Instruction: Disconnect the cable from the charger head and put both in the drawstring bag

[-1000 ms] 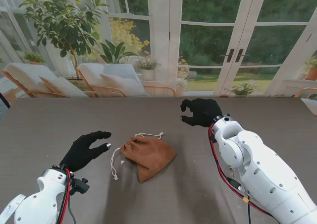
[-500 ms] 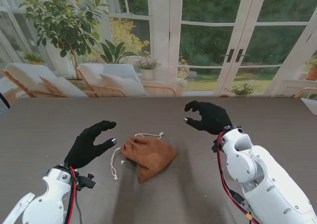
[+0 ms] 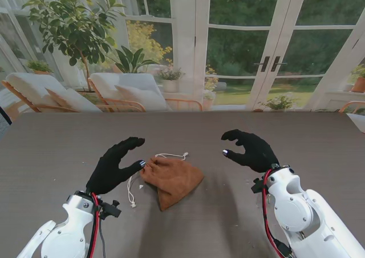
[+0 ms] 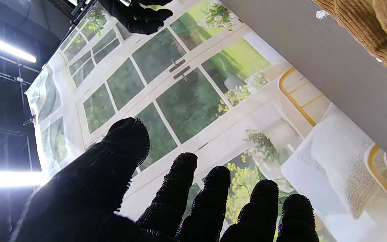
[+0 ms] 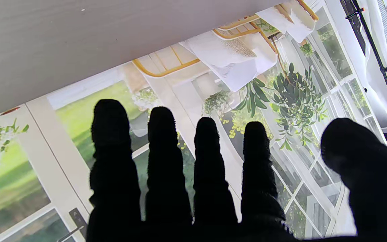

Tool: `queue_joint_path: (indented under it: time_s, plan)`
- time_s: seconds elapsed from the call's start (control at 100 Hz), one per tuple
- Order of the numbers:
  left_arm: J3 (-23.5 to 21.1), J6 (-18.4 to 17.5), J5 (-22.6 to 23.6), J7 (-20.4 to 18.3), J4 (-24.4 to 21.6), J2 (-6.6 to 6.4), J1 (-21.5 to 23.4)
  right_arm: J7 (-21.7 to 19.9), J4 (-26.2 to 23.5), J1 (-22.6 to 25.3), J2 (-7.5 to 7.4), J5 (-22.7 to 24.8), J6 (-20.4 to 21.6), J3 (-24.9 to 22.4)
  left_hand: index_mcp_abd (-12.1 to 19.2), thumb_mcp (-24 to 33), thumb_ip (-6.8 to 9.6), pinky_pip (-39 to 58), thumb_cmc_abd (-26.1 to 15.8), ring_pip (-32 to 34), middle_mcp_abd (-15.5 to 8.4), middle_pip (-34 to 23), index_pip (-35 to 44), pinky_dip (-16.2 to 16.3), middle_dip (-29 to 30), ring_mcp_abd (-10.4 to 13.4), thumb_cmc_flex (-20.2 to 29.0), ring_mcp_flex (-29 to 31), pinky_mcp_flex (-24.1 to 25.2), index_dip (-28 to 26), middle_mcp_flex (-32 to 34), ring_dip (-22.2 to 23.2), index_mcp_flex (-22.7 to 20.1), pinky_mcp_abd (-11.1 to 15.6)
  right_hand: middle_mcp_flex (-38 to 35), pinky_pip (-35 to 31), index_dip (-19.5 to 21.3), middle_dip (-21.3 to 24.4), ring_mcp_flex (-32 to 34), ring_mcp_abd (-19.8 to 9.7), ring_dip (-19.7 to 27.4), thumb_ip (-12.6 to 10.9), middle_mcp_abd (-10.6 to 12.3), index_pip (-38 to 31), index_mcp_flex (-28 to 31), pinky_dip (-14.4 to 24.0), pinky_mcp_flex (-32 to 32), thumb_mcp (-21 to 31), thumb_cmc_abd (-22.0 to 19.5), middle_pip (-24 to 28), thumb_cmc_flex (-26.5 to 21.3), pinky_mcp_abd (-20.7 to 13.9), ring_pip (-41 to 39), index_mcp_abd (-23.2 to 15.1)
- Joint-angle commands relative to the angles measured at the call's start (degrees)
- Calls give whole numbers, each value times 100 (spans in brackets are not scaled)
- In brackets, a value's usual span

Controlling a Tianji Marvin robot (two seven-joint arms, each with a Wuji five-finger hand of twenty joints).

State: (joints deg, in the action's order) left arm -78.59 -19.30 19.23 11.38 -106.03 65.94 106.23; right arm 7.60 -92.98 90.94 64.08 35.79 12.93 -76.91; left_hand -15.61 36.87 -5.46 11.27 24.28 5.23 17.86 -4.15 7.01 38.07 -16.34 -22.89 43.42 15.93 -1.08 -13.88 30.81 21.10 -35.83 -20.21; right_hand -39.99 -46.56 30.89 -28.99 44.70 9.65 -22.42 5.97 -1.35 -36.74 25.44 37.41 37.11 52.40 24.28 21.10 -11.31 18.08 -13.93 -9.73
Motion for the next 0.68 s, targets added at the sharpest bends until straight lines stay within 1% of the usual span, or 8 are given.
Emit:
queue_joint_path:
  time_s: [0.0,0.27,0.67]
  plan:
    - [27,-27,-34,-85,49,51,-3,-44,-19,144,6,-32,51,-26,64,-63,-55,-180,168,-132,-135,78,-85,-36,62,151,-179,-133,120,27,-169,-90,71,276,77,167,-32,75,-181,33,69,-86,-53,82,-66,-184,-1653,-156,129,-88,-23,185,76,-165]
    - [82,-28,-159,-144,124,48,-32,15,127,309,15,-123,249,-148,57,-90,-50,-175,143,-130,-109,73,-85,-68,61,147,-160,-139,156,17,-156,-106,66,280,-25,240,-25,74,-150,28,68,-74,-37,81,46,-121,-1661,-94,170,-100,-43,204,70,-157]
    - [133,27,-259,-241,159,37,-84,-23,217,354,8,-161,307,-190,63,-123,-44,-166,136,-123,-115,56,-64,-102,45,147,-143,-129,183,-1,-99,-116,5,286,-54,304,-17,56,-140,26,62,-61,-49,68,81,-37,-1664,-35,179,-106,-51,196,68,-110]
